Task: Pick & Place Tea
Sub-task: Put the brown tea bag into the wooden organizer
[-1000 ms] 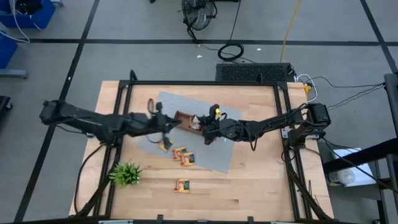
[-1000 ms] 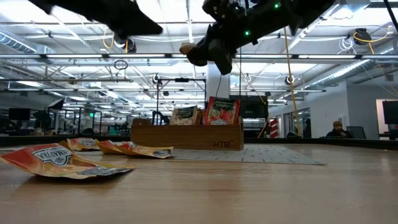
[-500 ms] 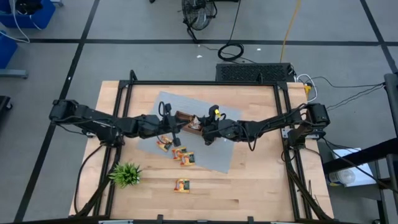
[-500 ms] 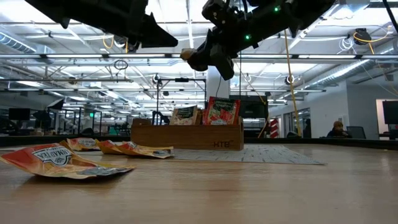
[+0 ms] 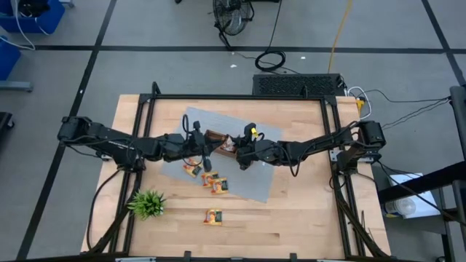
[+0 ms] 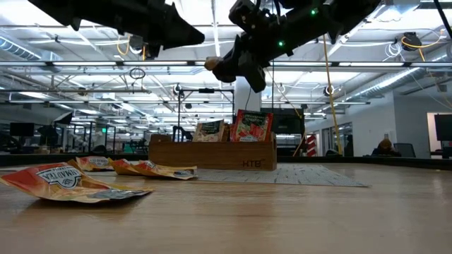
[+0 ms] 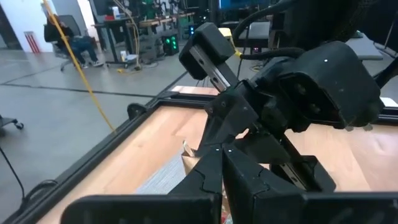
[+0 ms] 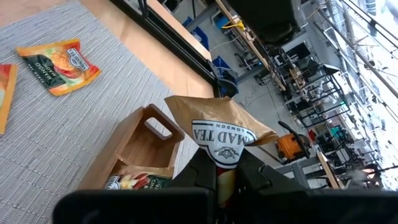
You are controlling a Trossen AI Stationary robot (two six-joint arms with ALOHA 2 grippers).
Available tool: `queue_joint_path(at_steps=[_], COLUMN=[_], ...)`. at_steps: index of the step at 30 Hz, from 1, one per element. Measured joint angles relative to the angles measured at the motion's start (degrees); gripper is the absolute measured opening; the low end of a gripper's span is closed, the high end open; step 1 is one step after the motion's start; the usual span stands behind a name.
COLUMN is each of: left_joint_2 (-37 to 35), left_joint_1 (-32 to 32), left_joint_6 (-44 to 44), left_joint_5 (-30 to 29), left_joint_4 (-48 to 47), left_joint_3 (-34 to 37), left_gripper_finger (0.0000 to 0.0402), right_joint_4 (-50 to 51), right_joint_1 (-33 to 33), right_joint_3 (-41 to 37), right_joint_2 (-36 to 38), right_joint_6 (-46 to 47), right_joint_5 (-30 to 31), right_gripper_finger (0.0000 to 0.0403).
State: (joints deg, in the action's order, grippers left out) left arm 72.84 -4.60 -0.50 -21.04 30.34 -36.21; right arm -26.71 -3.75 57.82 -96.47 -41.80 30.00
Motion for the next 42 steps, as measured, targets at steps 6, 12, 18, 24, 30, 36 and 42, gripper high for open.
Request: queue_joint_path(at_steps=[6, 12, 18, 24, 30, 36, 42], left_joint_2=[0.02, 0.02, 0.02, 0.51, 5.47, 6.34, 6.82], left_joint_1=[0.02, 1.46, 6.10, 8.92, 9.98, 11.26, 12.93], left_joint_6=[-2.46, 1.28, 11.42, 18.72, 23.81, 24.01, 25.62], left_joint_5=[0.02, -2.54, 8.33, 20.98, 22.95, 22.47, 23.13], left_joint_4=[-0.26, -3.18, -3.23, -5.23, -10.51, -10.53, -8.78], left_joint_3=[0.00, 0.00, -0.74, -2.75, -5.22, -5.09, -5.11], left_gripper_finger=[0.0019, 0.0045, 0.0158, 0.0246, 0.0263, 0.0247, 0.0224], right_joint_4=[0.17, 0.19, 0.80, 1.70, 0.48, 0.36, 0.51], right_joint_1=[0.00, 0.00, 0.04, 0.15, 0.15, 0.16, -0.20], right_joint_3=[0.00, 0.00, 0.00, 0.02, 0.04, 0.04, 0.04], right_joint_2=[0.00, 0.00, 0.00, 0.00, 0.00, 0.00, 0.00], right_joint_6=[0.13, 0.12, -3.94, -5.68, -6.75, -7.18, -6.89], right_joint_5=[-0.02, -0.06, -1.68, -1.42, 1.45, 2.74, 0.71], right_gripper_finger=[0.0008, 0.0008, 0.0008, 0.0008, 0.0008, 0.0008, 0.0008])
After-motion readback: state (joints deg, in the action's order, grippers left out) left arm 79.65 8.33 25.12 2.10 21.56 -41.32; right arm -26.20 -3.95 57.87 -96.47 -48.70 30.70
